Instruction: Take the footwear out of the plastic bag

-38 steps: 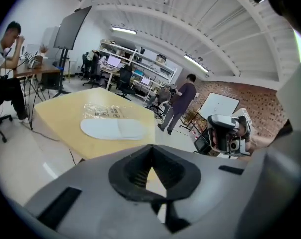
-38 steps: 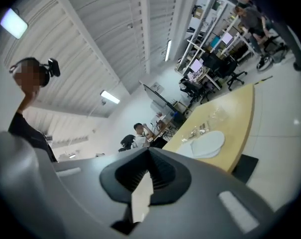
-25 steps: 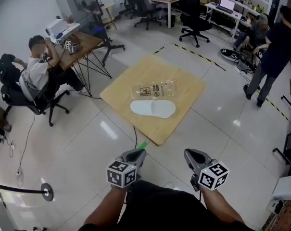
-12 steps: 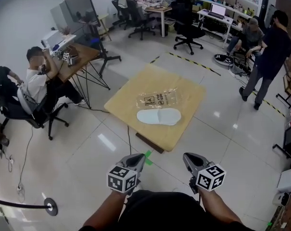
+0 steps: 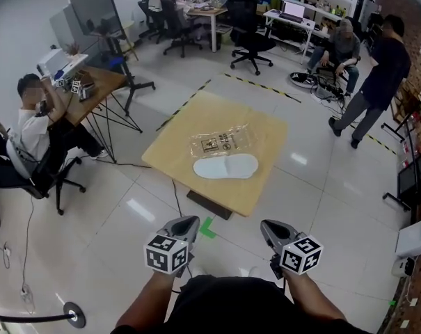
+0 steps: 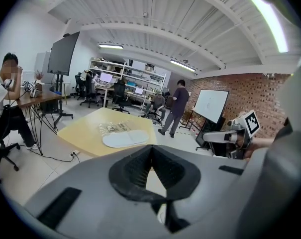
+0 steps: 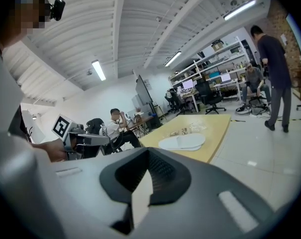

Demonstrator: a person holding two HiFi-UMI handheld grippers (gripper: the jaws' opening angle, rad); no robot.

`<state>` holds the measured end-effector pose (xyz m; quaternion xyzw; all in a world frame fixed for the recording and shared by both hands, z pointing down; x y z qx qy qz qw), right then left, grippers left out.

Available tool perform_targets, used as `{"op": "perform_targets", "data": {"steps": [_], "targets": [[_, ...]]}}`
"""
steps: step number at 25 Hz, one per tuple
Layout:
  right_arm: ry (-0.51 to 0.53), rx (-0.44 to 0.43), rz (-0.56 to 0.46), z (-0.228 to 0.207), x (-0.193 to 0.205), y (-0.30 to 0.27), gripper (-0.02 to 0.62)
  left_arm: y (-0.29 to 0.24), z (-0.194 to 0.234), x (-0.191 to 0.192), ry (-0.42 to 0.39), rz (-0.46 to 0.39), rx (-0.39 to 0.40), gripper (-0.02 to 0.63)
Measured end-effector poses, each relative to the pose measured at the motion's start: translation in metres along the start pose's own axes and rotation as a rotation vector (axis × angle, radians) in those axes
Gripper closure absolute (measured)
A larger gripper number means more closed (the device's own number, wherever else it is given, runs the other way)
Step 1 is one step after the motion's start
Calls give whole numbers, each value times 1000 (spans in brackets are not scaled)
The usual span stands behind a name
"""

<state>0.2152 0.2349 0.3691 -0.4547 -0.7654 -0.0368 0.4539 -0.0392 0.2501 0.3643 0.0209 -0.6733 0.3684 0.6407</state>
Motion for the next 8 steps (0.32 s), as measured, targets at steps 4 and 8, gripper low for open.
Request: {"op": "perform_targets", "data": {"steps": [4,8], "targets": [[4,18,8,3,4,-1,595,4,4,7,12,-1,9,600],[9,17,14,6,10,-3,595,6,8,14,12,-1,6,600]]}}
Point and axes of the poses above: the fingertips, and each gripper's own axes: y backward along the fingers, z to its left, x out of its underside, the point moved 5 cm from there along y, backward along the fingers, and after that the axes turned 13 degrees about -y, right-handed, at the moved point
